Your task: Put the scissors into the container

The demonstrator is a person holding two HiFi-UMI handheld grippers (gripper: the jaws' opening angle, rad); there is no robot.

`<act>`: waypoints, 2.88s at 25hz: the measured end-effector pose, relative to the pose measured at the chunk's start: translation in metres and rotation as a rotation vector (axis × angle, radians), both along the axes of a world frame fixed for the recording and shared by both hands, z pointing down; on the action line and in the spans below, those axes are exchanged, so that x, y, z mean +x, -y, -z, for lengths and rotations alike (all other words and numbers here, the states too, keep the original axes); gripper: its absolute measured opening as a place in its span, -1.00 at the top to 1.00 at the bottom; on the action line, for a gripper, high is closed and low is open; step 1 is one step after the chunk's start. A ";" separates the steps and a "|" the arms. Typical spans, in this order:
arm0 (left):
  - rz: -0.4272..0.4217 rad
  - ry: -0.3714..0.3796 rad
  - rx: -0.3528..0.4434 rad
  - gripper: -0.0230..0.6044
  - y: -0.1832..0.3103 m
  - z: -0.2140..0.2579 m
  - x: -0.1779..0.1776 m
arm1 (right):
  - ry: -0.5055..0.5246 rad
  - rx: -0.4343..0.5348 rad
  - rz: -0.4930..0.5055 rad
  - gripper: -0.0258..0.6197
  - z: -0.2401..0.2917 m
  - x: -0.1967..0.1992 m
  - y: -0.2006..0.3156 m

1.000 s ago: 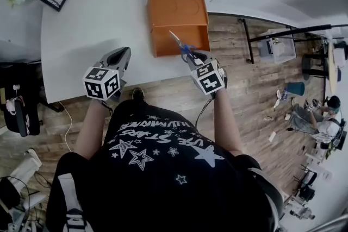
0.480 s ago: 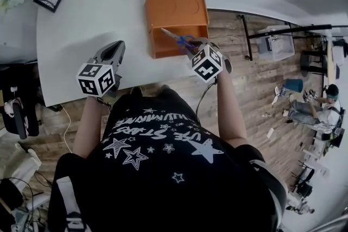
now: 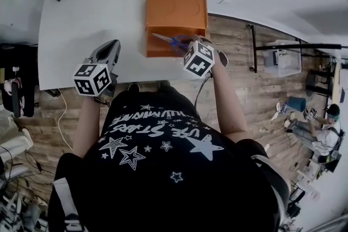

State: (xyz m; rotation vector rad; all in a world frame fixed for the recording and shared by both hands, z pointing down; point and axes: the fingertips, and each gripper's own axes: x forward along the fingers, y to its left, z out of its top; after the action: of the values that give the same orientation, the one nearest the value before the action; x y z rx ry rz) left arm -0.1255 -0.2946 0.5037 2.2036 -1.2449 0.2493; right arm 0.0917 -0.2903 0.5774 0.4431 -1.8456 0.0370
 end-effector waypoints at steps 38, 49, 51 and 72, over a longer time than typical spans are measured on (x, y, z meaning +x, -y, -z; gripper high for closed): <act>0.114 0.069 0.018 0.86 -0.011 0.006 0.037 | -0.069 0.078 0.136 0.61 -0.027 0.026 0.014; 0.040 0.019 0.033 0.86 -0.004 0.006 0.016 | -0.013 0.130 -0.041 0.61 -0.002 0.018 0.012; 0.024 0.000 0.040 0.86 -0.002 0.008 0.013 | 0.032 0.157 -0.086 0.61 0.010 0.012 0.013; -0.295 -0.044 0.084 0.86 -0.001 0.022 -0.002 | 0.404 0.324 -0.615 0.68 0.078 -0.041 -0.027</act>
State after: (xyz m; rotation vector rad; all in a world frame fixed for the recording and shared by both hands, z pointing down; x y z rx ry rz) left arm -0.1275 -0.2938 0.4818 2.4493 -0.9186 0.2670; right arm 0.0503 -0.2629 0.4997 1.2974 -2.0444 0.2629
